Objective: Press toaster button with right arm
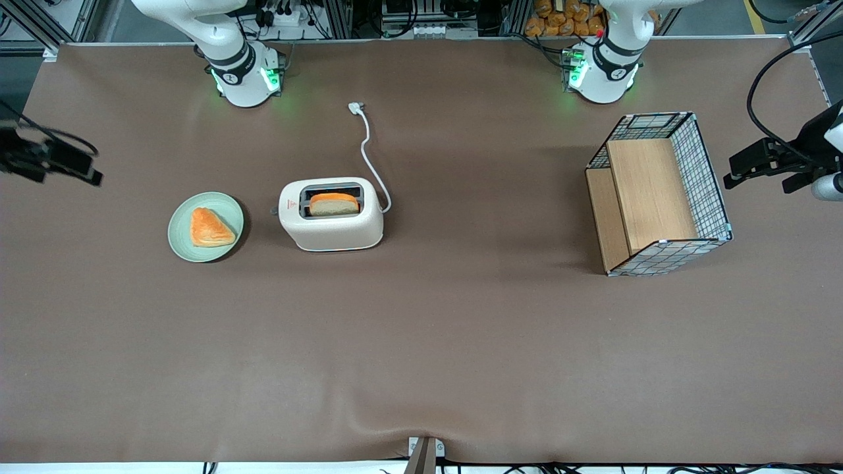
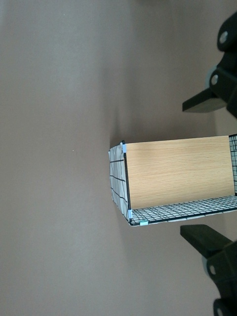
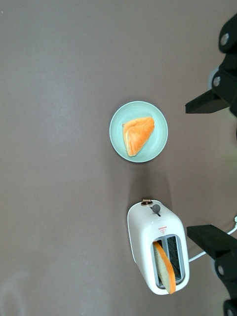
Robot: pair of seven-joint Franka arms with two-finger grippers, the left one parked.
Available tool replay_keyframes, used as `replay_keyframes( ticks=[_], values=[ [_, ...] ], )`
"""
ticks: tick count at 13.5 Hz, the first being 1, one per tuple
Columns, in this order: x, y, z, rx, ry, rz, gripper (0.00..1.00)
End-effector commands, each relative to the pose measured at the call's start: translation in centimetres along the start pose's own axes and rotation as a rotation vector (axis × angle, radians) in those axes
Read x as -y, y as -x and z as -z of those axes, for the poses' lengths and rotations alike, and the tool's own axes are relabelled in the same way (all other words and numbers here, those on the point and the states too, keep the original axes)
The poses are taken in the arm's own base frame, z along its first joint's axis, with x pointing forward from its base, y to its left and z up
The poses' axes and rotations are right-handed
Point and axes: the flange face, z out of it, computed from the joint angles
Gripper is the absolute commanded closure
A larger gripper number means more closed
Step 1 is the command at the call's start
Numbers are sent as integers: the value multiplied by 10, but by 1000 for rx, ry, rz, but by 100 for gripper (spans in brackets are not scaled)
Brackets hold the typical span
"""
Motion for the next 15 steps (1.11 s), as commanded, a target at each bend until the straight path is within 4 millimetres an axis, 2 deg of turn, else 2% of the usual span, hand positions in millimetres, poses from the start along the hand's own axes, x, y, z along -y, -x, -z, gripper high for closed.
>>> replay_keyframes(
  ticks=[1,3,4,8,15],
  values=[
    [-17,34,-2,-10,3,-11,0],
    [-29,52,-6,-29,8,-22,0],
    [-31,55,-7,-34,17,-23,0],
    [-40,47,-10,-33,38,-44,0],
    [-33,12,-19,-24,54,-43,0]
  ],
)
